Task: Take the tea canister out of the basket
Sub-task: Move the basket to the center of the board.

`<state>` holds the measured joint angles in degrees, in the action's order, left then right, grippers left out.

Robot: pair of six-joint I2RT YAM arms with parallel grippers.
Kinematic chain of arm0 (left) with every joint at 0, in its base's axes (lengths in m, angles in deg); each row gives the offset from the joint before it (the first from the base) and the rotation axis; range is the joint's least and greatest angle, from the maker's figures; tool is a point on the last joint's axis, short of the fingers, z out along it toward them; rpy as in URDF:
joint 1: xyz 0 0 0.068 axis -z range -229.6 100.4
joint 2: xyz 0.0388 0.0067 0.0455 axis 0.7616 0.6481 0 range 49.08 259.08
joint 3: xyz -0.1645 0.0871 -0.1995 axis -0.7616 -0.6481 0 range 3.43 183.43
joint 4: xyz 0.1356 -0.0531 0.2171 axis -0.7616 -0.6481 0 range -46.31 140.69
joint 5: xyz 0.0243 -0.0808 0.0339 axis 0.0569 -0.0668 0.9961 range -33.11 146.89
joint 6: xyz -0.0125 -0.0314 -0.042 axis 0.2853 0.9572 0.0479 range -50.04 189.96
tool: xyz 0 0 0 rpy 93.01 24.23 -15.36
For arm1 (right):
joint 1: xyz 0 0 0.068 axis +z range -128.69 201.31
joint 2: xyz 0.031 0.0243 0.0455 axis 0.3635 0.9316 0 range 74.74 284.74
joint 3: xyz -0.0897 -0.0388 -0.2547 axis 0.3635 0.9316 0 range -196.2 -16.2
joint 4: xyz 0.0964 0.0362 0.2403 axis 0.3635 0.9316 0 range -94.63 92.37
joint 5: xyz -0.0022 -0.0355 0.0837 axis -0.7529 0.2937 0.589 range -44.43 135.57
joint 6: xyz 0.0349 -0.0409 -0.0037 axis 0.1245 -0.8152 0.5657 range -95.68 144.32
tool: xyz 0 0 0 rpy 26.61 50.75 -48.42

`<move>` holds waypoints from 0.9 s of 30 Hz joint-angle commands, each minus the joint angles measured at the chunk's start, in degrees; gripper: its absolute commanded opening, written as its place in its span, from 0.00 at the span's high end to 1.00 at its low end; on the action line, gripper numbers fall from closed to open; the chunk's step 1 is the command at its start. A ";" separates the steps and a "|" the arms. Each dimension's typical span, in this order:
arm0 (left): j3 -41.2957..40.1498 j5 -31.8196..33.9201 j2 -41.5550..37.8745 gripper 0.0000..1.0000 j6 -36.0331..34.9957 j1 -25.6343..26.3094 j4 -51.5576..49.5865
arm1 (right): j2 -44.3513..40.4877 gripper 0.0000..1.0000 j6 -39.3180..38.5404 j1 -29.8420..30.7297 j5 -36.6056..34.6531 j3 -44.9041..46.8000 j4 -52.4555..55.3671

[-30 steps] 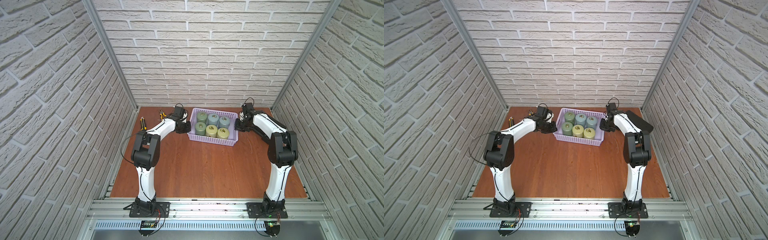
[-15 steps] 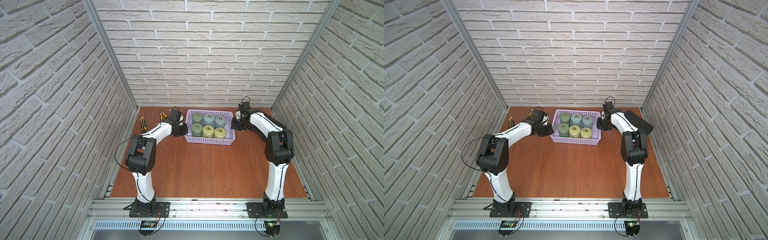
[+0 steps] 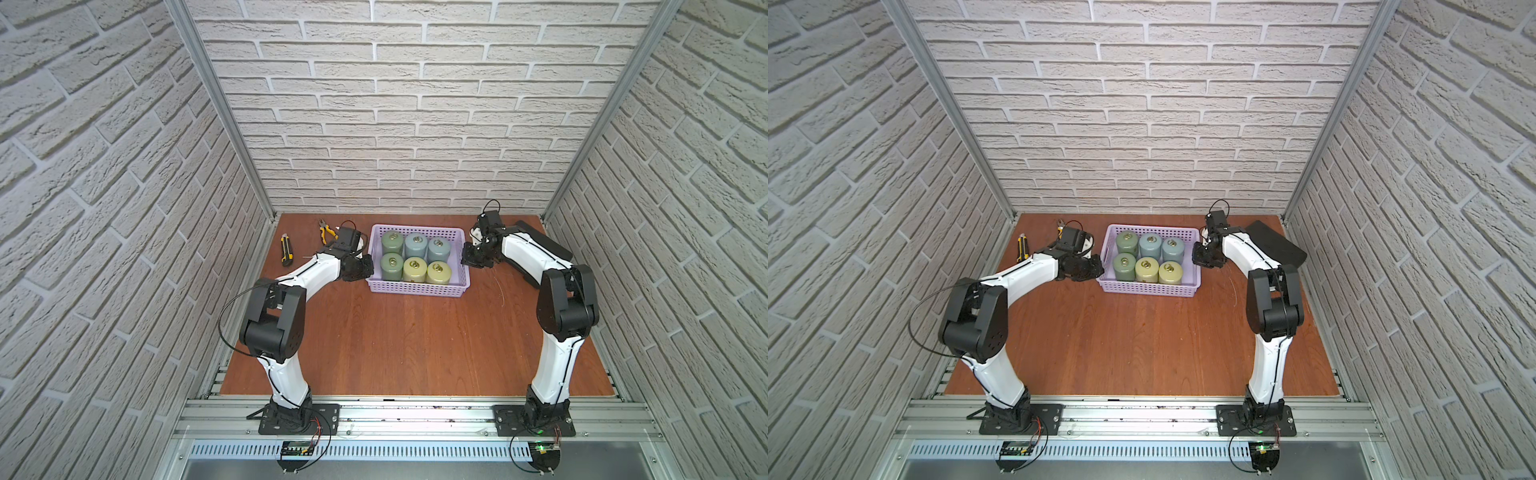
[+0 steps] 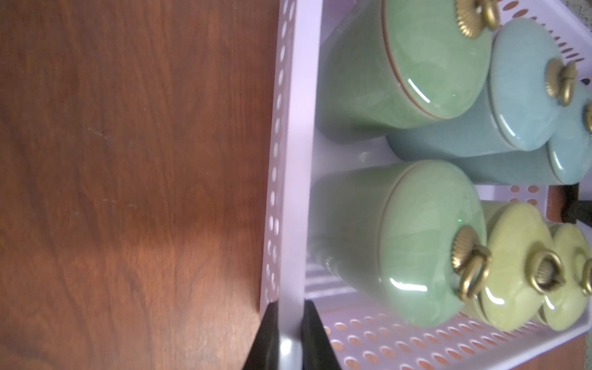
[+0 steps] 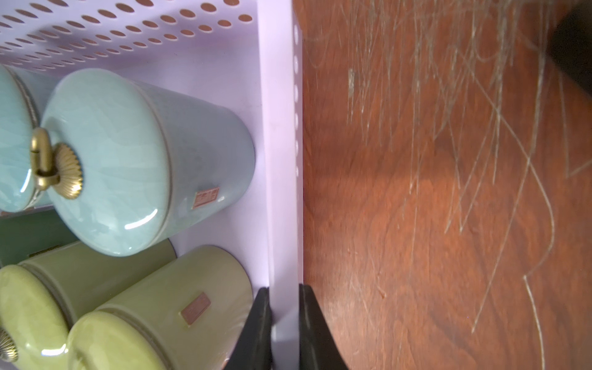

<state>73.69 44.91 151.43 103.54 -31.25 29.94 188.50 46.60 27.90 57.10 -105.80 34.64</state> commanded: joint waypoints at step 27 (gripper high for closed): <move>-13.43 6.33 -12.09 1.00 7.24 6.87 -2.22 | -11.97 0.96 1.56 0.34 0.86 12.19 2.09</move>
<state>61.82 49.65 141.07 108.24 -25.18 31.33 179.78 46.27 27.92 56.82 -94.46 34.31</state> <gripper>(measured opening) 0.134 0.173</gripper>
